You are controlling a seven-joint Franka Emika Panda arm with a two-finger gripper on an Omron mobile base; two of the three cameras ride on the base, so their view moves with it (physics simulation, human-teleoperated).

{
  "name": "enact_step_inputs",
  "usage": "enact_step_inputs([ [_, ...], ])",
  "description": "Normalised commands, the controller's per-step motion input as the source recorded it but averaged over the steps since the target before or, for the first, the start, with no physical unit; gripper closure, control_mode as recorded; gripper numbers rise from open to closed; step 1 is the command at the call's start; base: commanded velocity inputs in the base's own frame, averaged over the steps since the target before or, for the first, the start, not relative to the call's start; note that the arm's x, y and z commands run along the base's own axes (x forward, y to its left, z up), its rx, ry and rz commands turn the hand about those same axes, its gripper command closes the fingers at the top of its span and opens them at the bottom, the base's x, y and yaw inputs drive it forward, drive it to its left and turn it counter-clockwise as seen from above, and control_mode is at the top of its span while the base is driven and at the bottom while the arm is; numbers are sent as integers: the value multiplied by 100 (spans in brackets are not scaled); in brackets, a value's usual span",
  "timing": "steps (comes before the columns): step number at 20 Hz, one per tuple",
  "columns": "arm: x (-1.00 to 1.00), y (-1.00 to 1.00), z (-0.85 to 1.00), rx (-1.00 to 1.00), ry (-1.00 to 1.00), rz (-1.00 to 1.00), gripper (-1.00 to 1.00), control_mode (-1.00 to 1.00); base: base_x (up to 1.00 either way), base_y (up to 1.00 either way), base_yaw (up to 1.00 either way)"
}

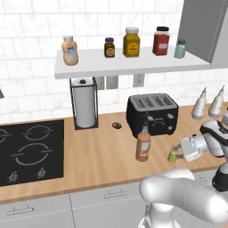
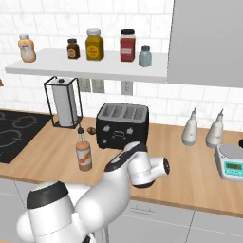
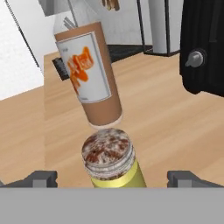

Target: Put the shaker and condiment bottle from the counter next to their counterparts in the cabinet.

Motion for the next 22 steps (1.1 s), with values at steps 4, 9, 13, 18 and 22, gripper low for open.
enact_step_inputs([
  [4, 20, -26, -27, 1, -6, 4, -100, -100, 0, 0, 0],
  [9, 1, -3, -4, 6, -2, 0, -100, -100, 0, 0, 0],
  [13, 0, 5, -1, 9, 0, 0, -100, -100, 0, 0, 0],
  [18, 0, 18, -7, 11, 1, 0, -100, -100, 0, 0, 0],
  [22, 0, 21, -8, 7, 0, 0, -100, -100, 0, 0, 0],
])
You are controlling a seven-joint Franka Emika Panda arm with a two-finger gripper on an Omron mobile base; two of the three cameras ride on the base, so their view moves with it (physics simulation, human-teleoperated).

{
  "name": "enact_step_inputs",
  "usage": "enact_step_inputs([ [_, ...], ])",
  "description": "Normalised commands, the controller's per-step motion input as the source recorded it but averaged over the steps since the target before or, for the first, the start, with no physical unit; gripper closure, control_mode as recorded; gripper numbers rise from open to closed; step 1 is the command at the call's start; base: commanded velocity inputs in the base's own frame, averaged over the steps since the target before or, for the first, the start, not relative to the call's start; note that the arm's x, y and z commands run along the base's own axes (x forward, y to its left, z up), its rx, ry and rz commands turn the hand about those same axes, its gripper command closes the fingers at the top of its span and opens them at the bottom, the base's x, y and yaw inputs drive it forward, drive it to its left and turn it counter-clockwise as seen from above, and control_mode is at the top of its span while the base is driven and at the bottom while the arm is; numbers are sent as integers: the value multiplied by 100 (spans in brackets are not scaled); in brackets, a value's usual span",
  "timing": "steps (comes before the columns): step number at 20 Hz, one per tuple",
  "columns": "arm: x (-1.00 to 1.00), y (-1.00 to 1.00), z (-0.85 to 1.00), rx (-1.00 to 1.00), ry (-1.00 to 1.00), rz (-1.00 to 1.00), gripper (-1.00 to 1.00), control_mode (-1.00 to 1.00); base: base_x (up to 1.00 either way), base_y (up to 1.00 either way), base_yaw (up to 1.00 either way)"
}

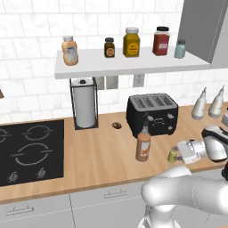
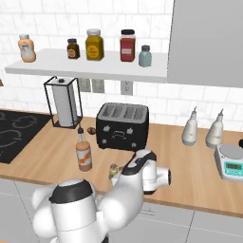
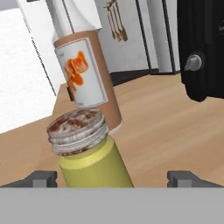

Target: Put the shaker and condiment bottle from the counter next to their counterparts in the cabinet.

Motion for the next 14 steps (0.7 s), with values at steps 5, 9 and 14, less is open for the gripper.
enact_step_inputs([
  [5, 25, 18, -7, 0, 8, -2, 100, -100, 0, 0, 0],
  [9, 26, -1, 57, -6, 0, -31, 100, -100, 0, 0, 0],
  [14, -13, 0, 97, -13, -14, -33, 100, -100, 0, 0, 0],
])
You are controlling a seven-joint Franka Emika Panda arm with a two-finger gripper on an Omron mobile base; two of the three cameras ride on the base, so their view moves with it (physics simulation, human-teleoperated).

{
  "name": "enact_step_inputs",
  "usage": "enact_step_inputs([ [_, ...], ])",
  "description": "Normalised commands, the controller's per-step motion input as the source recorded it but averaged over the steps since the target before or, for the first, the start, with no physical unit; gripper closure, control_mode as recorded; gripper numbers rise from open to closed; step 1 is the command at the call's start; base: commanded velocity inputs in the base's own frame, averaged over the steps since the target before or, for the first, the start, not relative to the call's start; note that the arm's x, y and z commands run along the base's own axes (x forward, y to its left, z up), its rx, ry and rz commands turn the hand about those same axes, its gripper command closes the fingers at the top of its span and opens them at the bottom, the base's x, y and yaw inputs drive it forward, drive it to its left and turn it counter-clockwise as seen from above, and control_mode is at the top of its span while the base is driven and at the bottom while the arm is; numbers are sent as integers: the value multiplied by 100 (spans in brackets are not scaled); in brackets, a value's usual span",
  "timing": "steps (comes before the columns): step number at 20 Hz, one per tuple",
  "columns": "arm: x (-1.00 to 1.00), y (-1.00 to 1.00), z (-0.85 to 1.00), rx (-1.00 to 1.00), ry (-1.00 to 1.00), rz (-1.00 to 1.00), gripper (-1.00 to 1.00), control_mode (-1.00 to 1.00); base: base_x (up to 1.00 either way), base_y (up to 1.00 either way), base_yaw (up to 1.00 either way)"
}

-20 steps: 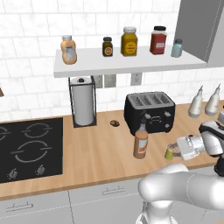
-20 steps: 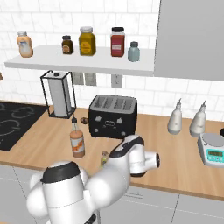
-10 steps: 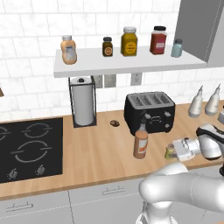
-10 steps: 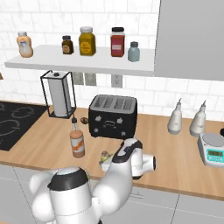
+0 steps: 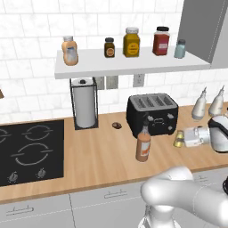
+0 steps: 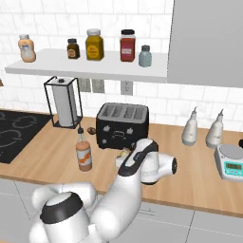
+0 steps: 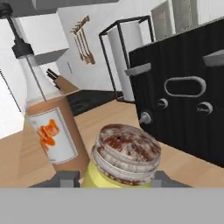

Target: Put the shaker and condiment bottle from the counter next to their counterparts in the cabinet.

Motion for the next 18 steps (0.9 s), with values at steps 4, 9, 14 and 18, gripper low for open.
enact_step_inputs([
  [4, -57, 5, 100, -28, -42, -20, 100, -100, 0, 0, 0],
  [9, -41, 12, 100, -26, -41, -8, 100, -100, 0, 0, 0],
  [14, -25, 4, 100, -19, -11, -15, 100, -100, 0, 0, 0],
  [18, -23, 0, 100, -9, -2, -30, 100, -100, 0, 0, 0],
])
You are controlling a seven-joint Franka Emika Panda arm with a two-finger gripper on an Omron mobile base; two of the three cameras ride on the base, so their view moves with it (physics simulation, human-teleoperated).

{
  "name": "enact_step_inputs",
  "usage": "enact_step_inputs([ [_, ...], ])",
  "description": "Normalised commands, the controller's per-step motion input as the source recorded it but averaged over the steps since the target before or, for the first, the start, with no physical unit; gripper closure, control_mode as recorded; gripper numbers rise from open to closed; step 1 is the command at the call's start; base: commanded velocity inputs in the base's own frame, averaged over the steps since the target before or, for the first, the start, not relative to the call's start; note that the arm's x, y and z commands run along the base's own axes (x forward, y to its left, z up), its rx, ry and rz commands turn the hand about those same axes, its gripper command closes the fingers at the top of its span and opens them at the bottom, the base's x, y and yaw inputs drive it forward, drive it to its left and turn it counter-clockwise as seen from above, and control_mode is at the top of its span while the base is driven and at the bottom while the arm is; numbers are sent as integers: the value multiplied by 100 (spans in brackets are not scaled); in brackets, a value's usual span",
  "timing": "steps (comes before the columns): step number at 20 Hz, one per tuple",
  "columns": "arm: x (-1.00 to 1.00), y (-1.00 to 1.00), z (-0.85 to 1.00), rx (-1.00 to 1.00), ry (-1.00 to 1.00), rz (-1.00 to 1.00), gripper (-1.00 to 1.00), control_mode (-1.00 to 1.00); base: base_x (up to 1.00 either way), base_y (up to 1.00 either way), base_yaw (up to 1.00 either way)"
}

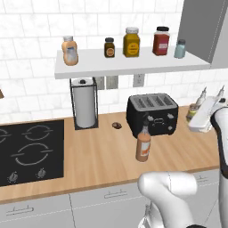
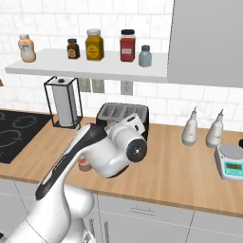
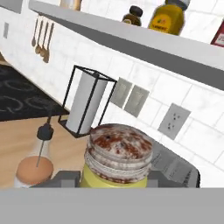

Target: Put the shaker and condiment bottle from the counter next to their counterparts in the cabinet.

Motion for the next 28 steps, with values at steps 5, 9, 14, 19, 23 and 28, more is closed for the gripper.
enact_step_inputs([
  [5, -14, 0, 100, -5, 0, -34, 100, -100, 0, 0, 0],
  [9, 0, -1, 94, -2, 2, -37, 100, -100, 0, 0, 0],
  [14, -5, -14, 98, 4, 13, -32, 100, -100, 0, 0, 0],
  [19, -50, -25, 92, 10, 5, -27, 100, -100, 0, 0, 0],
  [23, 2, -3, 49, 1, 8, -32, 100, -100, 0, 0, 0],
  [28, 14, 0, 32, 1, 6, -22, 100, -100, 0, 0, 0],
])
